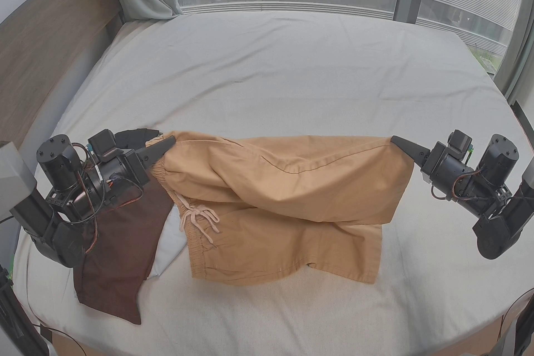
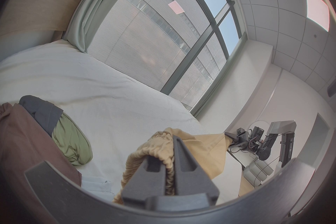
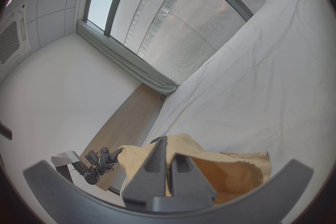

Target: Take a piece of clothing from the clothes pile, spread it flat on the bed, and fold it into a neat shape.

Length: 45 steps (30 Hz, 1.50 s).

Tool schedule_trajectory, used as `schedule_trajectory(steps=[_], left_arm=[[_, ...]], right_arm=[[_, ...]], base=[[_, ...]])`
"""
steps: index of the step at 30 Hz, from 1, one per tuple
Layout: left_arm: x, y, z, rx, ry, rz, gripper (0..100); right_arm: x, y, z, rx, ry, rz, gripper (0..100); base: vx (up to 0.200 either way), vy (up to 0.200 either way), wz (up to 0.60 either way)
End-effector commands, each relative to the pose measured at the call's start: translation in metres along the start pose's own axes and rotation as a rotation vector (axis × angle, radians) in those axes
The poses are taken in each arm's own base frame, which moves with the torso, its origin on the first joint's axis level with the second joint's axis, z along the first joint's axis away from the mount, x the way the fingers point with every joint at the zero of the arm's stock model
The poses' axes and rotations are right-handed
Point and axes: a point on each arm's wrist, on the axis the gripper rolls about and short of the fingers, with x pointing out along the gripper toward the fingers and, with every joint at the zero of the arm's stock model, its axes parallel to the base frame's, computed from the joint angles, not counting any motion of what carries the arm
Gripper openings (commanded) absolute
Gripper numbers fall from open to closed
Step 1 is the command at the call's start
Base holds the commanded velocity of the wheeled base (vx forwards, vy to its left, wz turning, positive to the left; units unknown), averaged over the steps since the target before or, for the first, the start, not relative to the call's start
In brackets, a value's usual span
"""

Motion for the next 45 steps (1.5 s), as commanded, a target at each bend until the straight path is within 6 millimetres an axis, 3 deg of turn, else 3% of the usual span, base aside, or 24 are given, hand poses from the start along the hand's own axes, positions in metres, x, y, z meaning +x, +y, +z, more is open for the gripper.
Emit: schedule_trajectory(steps=[1, 30, 45], left_arm=[[0.001, 0.003, -0.002, -0.004, 0.004, 0.006, 0], [0.004, 0.007, 0.003, -0.001, -0.016, 0.01, 0], [0.003, 0.02, 0.002, -0.004, -0.018, 0.042, 0]], right_arm=[[-0.001, -0.003, 0.005, -0.008, -0.018, -0.006, 0], [-0.008, -0.015, 0.023, -0.032, -0.076, -0.043, 0], [-0.009, -0.019, 0.024, -0.033, -0.08, -0.056, 0]], base=[[0.0, 0.0, 0.0], [0.0, 0.0, 0.0], [0.0, 0.0, 0.0]])
